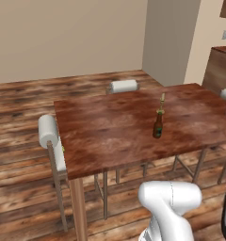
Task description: Open the cabinet directly in front. Then move the beer and the cup to the dining counter with the candle on it.
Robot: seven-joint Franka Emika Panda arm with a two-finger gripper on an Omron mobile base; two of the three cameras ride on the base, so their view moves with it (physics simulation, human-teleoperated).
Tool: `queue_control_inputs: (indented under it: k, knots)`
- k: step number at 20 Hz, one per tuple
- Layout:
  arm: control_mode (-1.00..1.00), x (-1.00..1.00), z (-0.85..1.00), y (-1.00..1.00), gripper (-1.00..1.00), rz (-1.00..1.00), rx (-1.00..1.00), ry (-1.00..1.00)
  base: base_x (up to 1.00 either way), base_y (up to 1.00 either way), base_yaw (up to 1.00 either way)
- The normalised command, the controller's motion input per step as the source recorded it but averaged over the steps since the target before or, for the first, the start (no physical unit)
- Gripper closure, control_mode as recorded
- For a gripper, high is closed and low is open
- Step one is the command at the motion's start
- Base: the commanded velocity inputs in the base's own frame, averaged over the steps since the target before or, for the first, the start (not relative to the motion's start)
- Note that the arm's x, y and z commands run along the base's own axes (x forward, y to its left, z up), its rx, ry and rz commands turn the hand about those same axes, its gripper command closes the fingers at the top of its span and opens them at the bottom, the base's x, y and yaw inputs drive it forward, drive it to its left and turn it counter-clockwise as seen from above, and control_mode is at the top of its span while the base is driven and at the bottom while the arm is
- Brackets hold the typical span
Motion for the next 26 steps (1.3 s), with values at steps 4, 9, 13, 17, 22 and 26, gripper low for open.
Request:
queue_control_inputs:
  k: [4, 9, 13, 17, 22, 26]
  knots:
    - [1.00, 0.00, 0.00, 0.00, -1.00, 0.00, 0.00, 0.00, -0.36, -0.34, -0.05]
    - [1.00, 0.00, 0.00, 0.00, -1.00, 0.00, 0.00, 0.00, -0.20, -0.76, -0.19]
    - [1.00, 0.00, 0.00, 0.00, -1.00, 0.00, 0.00, 0.00, -0.01, -0.95, -0.38]
    - [1.00, 0.00, 0.00, 0.00, -1.00, 0.00, 0.00, 0.00, 0.00, -0.84, -0.64]
    - [1.00, 0.00, 0.00, 0.00, -1.00, 0.00, 0.00, 0.00, 0.00, -0.62, -0.75]
    - [1.00, 0.00, 0.00, 0.00, -1.00, 0.00, 0.00, 0.00, 0.00, -0.53, -0.76]
